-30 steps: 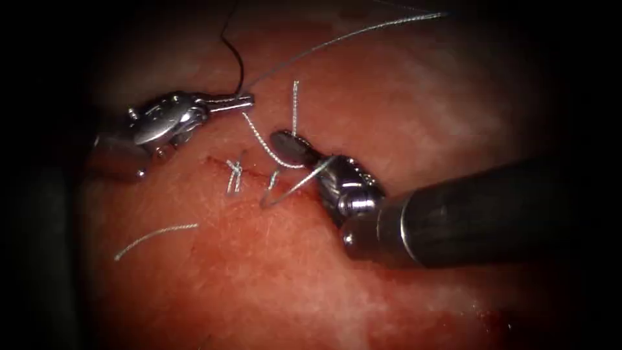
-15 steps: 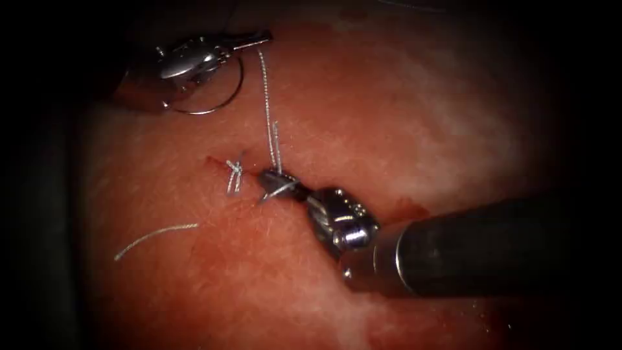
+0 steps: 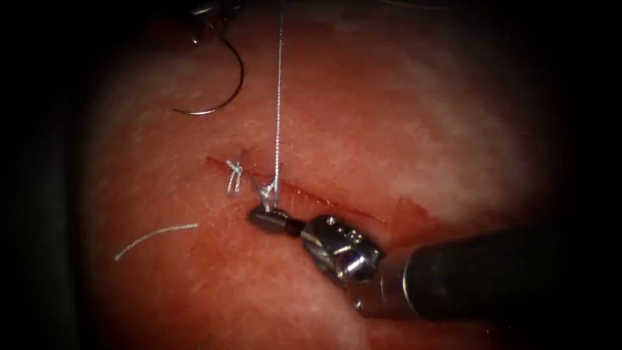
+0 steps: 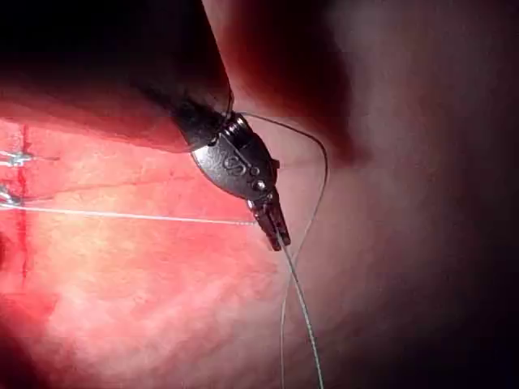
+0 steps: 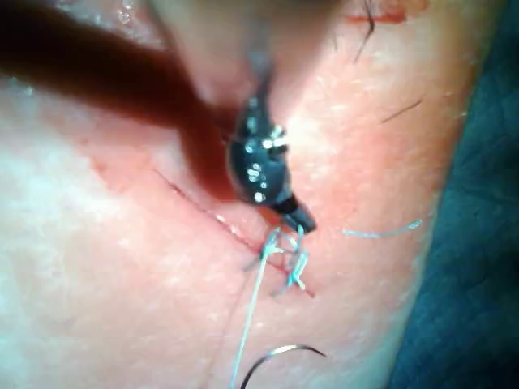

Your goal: Wound Closure

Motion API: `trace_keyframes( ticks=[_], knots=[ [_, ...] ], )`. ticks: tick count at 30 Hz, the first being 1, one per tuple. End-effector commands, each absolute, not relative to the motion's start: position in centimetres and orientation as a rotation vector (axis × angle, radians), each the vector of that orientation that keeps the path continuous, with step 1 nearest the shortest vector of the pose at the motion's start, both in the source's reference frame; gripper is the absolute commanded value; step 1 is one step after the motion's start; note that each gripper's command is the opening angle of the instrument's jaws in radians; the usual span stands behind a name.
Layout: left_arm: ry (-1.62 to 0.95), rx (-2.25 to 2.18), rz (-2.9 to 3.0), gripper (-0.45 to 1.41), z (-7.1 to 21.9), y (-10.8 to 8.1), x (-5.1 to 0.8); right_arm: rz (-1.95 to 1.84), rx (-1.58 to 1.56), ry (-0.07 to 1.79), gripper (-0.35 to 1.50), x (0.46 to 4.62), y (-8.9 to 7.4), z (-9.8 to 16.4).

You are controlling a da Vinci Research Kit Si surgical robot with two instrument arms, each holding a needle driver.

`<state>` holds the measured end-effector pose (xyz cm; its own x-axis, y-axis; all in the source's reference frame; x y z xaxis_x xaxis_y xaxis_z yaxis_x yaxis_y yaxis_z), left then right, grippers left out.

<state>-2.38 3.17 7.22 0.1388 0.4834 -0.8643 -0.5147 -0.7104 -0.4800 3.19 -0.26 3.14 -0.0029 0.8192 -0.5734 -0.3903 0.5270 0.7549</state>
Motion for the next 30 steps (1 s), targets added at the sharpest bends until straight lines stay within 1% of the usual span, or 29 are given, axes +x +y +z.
trace_keyframes(
  ticks=[1,16,22,30],
  knots=[
    [0.021,-1.663,1.674,-0.45,7.27,3.08,-2.43,0.996,0.439,1.233,-0.35,3.23,-0.42,3.17],
    [0.071,-1.67,1.711,-0.45,7.33,3.55,-2.51,0.498,0.141,1.292,-0.35,3.31,-0.54,3.12],
    [0.126,-1.657,1.79,-0.45,7.29,3.67,-2.57,0.458,0.107,1.296,-0.35,3.37,-0.56,3.16],
    [0.233,-1.623,1.912,-0.45,7.3,3.72,-2.7,0.441,0.071,1.254,-0.35,3.51,-0.79,3.33]
  ],
)
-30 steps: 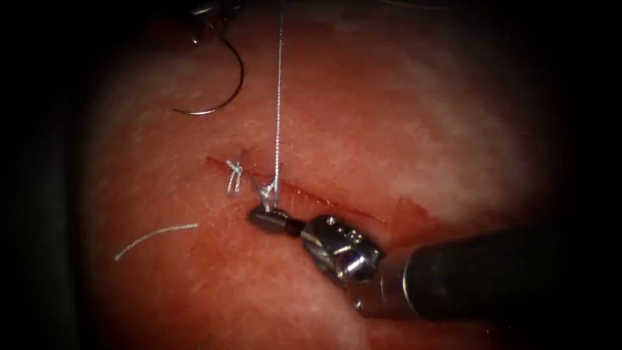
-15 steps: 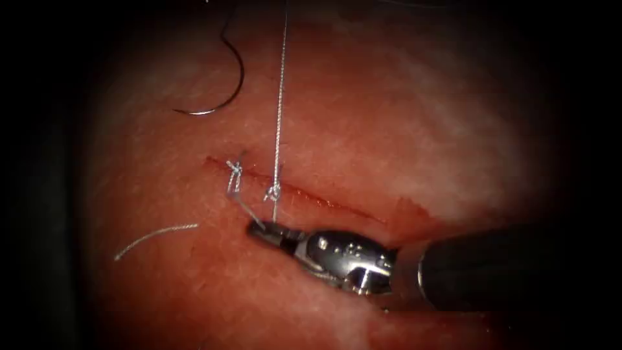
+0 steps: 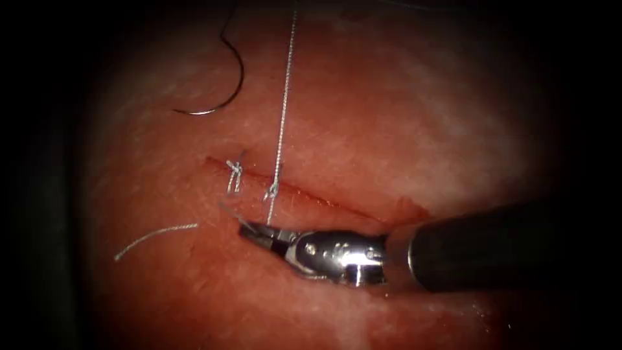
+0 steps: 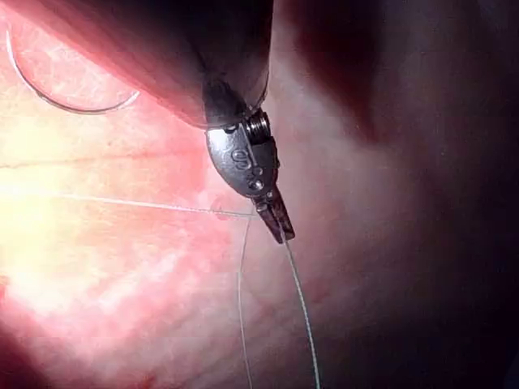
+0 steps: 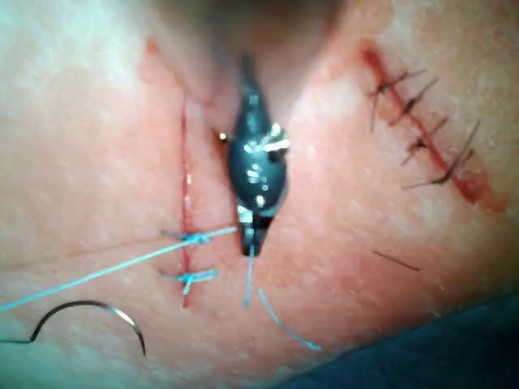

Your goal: Wound Closure

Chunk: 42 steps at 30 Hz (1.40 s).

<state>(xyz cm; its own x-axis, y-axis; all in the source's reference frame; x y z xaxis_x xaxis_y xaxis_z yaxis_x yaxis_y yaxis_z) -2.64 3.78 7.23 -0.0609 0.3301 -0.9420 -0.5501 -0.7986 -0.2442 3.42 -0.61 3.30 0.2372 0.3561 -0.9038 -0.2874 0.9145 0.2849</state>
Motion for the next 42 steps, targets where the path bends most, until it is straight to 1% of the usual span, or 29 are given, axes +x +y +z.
trace_keyframes(
  ticks=[1,14,25,42],
  knots=[
    [0.247,-1.62,1.921,-0.45,7.31,3.72,-2.71,0.431,0.069,1.247,-0.35,3.53,-0.82,3.34],
    [0.368,-1.562,1.965,-0.45,7.06,3.92,-2.87,0.414,0.047,1.229,-0.35,3.6,-1.0,3.32],
    [0.467,-1.513,2.038,-0.45,7.01,4.08,-3.16,0.395,0.065,1.199,-0.35,3.63,-1.15,3.26],
    [0.495,-1.471,2.065,-0.45,7.05,4.21,-3.45,0.373,0.075,1.183,-0.35,3.7,-1.34,3.16]
  ],
)
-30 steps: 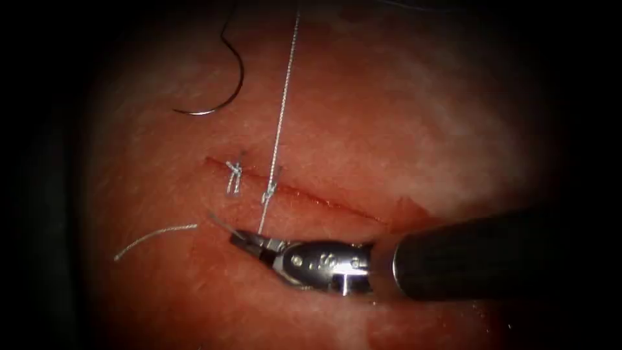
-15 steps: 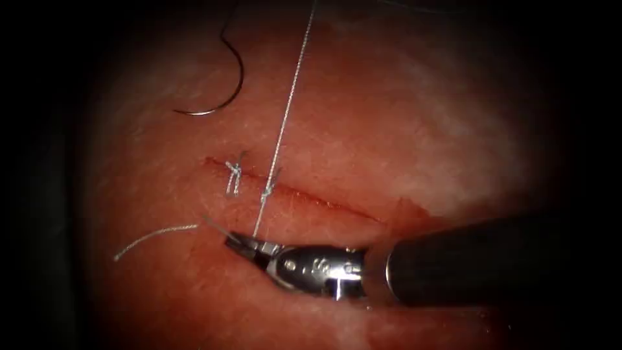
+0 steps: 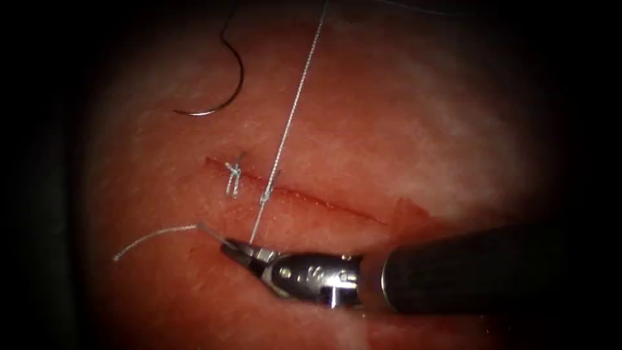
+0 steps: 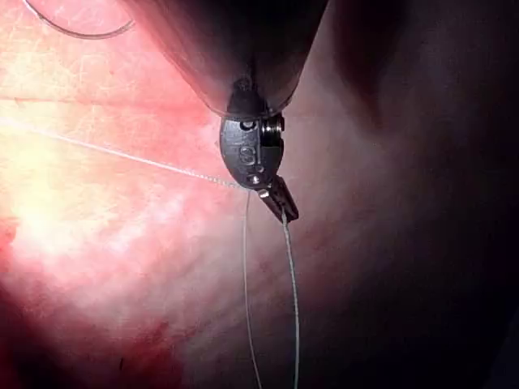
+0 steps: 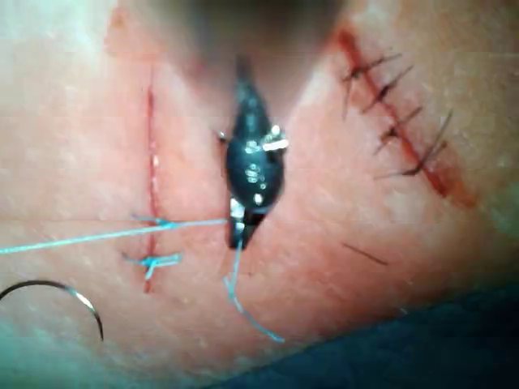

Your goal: Wound Closure

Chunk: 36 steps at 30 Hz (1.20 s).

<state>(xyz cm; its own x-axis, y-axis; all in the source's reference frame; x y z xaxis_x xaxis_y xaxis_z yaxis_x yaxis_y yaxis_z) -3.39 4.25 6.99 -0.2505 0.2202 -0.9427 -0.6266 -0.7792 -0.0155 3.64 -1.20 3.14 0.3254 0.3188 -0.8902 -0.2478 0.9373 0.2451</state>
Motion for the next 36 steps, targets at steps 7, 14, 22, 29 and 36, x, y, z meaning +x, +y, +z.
trace_keyframes(
  ticks=[7,14,22,29,36],
  knots=[
    [0.49,-1.472,2.062,-0.45,7.03,4.23,-3.45,0.345,0.086,1.168,-0.35,3.75,-1.47,3.19],
    [0.488,-1.463,2.058,-0.45,6.97,4.29,-3.49,0.334,0.088,1.166,-0.35,3.79,-1.56,3.19],
    [0.488,-1.482,2.074,-0.45,6.86,4.36,-3.5,0.367,0.057,1.188,-0.35,3.78,-1.47,3.15],
    [0.384,-1.567,2.007,-0.45,6.85,4.32,-3.44,0.518,0.029,1.259,1.25,3.65,-1.14,2.88],
    [0.216,-1.645,1.913,-0.45,6.69,3.95,-3.33,0.583,0.075,1.259,1.18,3.26,-0.9,2.69]
  ],
)
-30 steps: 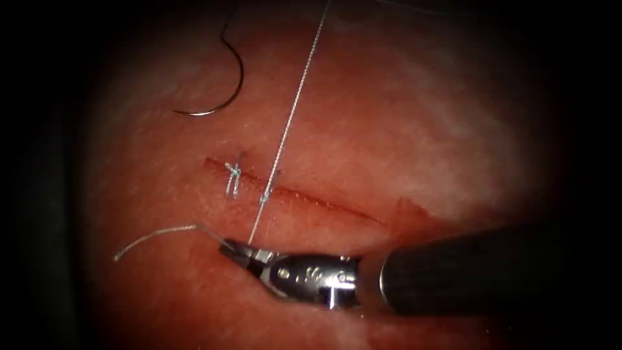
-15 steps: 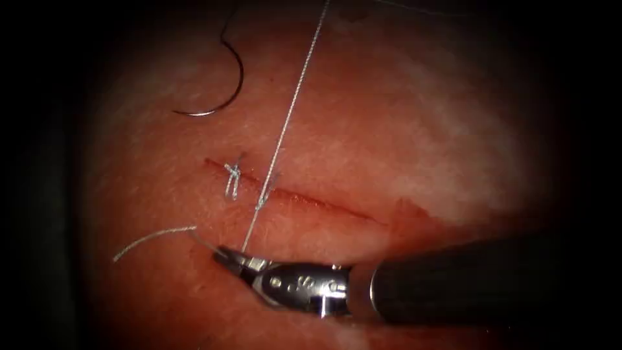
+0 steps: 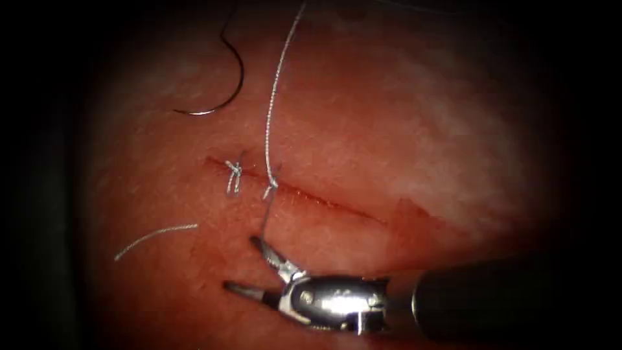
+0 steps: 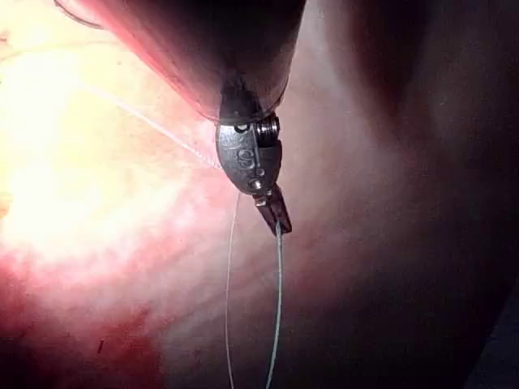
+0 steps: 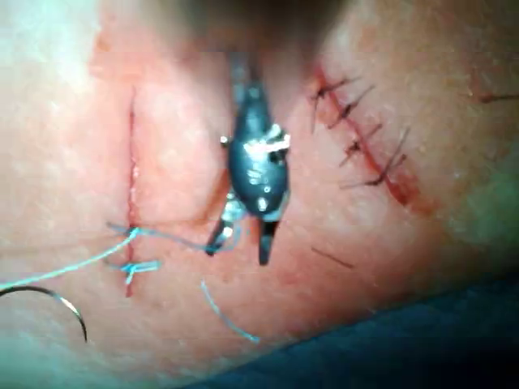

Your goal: Wound Closure

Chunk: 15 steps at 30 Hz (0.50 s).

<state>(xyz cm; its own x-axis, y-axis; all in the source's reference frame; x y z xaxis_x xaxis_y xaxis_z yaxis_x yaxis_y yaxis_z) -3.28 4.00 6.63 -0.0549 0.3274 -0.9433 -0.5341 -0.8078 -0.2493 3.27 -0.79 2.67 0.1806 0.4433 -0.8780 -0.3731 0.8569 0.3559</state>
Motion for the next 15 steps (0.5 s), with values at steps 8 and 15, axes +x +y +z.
trace_keyframes(
  ticks=[8,15],
  knots=[
    [0.081,-1.696,1.85,-0.45,6.2,3.6,-3.32,0.58,0.102,1.232,1.23,2.96,-0.8,2.6],
    [-0.027,-1.767,1.8,-0.45,5.5,3.3,-3.51,0.529,0.209,1.165,1.38,2.44,-0.8,2.5]
  ],
)
